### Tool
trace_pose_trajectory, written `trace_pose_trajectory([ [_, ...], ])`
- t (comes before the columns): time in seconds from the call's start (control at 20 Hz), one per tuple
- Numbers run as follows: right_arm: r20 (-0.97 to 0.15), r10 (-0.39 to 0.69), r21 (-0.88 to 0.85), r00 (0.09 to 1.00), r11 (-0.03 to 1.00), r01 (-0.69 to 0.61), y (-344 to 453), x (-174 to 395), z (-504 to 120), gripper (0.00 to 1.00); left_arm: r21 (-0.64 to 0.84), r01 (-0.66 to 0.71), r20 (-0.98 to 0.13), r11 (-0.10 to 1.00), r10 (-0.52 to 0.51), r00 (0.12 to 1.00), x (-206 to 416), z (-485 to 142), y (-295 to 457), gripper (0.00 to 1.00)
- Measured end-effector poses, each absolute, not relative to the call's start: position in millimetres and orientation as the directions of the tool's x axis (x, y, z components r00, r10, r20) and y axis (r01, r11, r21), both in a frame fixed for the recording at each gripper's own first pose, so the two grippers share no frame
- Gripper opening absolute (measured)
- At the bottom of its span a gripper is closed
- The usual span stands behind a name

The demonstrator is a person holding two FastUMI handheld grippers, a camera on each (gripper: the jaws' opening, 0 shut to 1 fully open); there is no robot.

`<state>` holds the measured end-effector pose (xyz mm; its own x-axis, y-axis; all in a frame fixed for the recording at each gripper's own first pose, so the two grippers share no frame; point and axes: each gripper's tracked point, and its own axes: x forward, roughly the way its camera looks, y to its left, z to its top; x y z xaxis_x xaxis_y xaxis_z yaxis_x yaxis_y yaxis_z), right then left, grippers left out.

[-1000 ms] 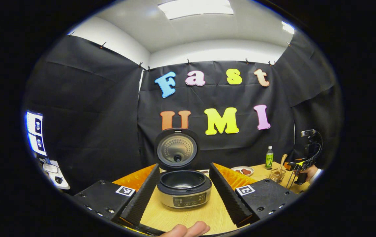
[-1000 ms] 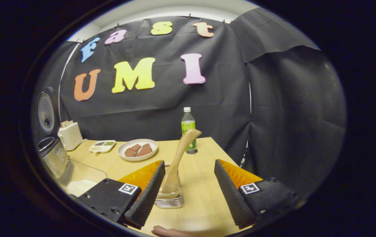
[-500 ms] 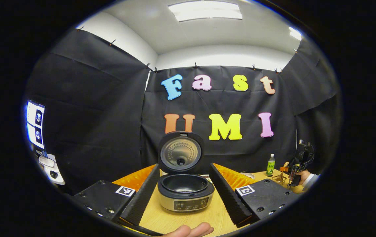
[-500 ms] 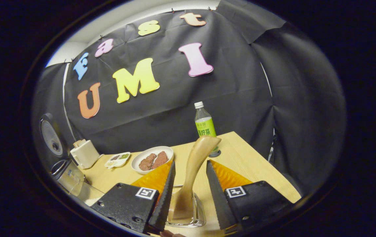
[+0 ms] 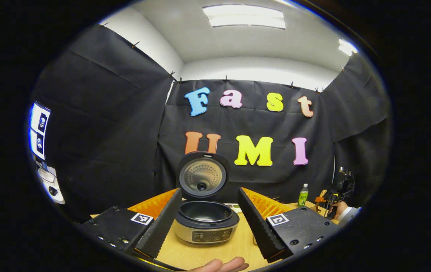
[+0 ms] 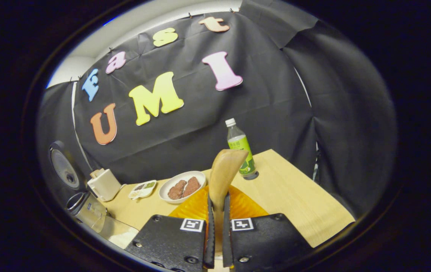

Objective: Close the left gripper, press the button to open the rice cooker; take a wooden spoon from the chopstick holder with the right hand, scoop a spoonful of rice and pour it into the rice cooker, then put the wooden spoon back into the chopstick holder.

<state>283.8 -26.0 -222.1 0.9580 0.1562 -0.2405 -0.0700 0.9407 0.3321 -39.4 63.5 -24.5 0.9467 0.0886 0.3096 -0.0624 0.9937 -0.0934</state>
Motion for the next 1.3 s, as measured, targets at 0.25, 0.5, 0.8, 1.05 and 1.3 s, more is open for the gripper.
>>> trace_pose_trajectory([
  [0.25, -0.120, 0.083, 0.271, 0.989, 0.961, -0.048, -37.7, 260.0, -166.0, 0.13, -0.033, -0.067, 0.263, 0.997, 0.073, 0.962, -37.8, -45.5, 62.2, 0.94],
  [0.5, -0.135, 0.072, 0.235, 0.988, 0.971, -0.038, -26.4, 239.9, -149.3, 0.13, -0.046, -0.090, 0.231, 0.995, 0.098, 0.968, -41.5, -60.1, 70.8, 0.94],
  [0.8, -0.167, 0.147, 0.190, 0.975, 0.975, -0.114, 29.6, 212.7, -147.1, 0.13, -0.056, -0.036, 0.208, 0.998, 0.047, 0.977, -50.7, -70.6, 56.4, 0.94],
  [1.05, -0.111, 0.181, 0.146, 0.977, 0.976, -0.164, 74.4, 187.2, -124.3, 0.13, -0.011, -0.070, 0.194, 0.997, 0.071, 0.978, -52.7, -80.9, 66.5, 0.94],
  [1.3, -0.103, 0.220, 0.126, 0.970, 0.970, -0.206, 126.0, 169.6, -124.5, 0.13, -0.022, -0.079, 0.156, 0.997, 0.081, 0.984, -51.2, -93.6, 75.3, 0.94],
])
